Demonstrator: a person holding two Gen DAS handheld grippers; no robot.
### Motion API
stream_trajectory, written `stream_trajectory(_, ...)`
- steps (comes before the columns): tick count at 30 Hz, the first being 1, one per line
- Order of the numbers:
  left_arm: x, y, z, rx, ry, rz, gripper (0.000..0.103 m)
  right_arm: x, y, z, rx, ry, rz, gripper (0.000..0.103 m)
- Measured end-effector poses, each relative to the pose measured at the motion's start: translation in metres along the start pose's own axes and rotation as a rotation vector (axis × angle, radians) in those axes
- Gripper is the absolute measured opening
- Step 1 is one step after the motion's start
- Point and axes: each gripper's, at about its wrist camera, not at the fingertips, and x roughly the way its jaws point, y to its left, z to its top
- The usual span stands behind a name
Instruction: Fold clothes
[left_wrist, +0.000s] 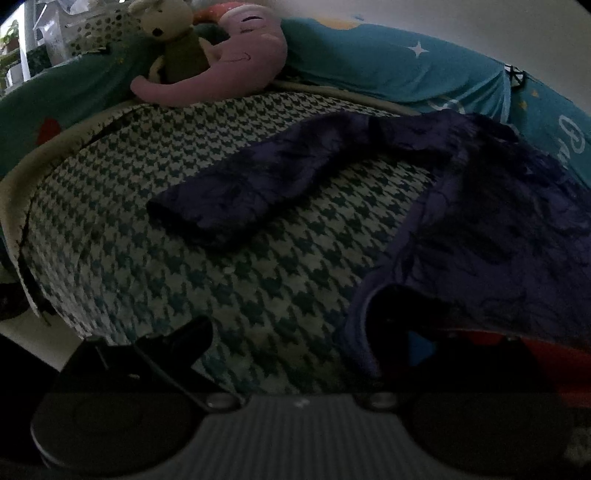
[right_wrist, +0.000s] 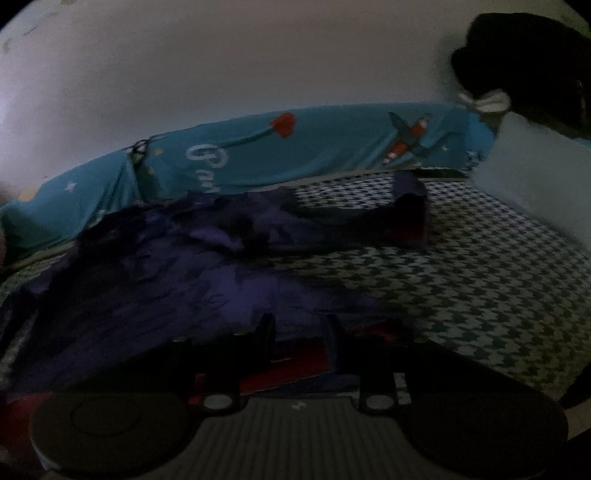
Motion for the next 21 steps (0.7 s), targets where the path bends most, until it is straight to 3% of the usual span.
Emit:
stream_trajectory(8,-0.001,0.005,0.002,-0.006,-0.016,0.019,0.103,-0.001,0.018,-0.008,-0.078,0.038,0.159,0.028)
stream_trajectory(16,-0.001,0.016,0.010,-0.057,-0.033,0.044,0.103,-0.008,0.060,-0.026,-0.281,0.105,0.433,0.028)
stream_trajectory(21,0.000,0.022,0.014,-0.095,-0.021,0.038,0.103,-0.012,0.092,-0.046,-0.415,0.131,0.528,0.028)
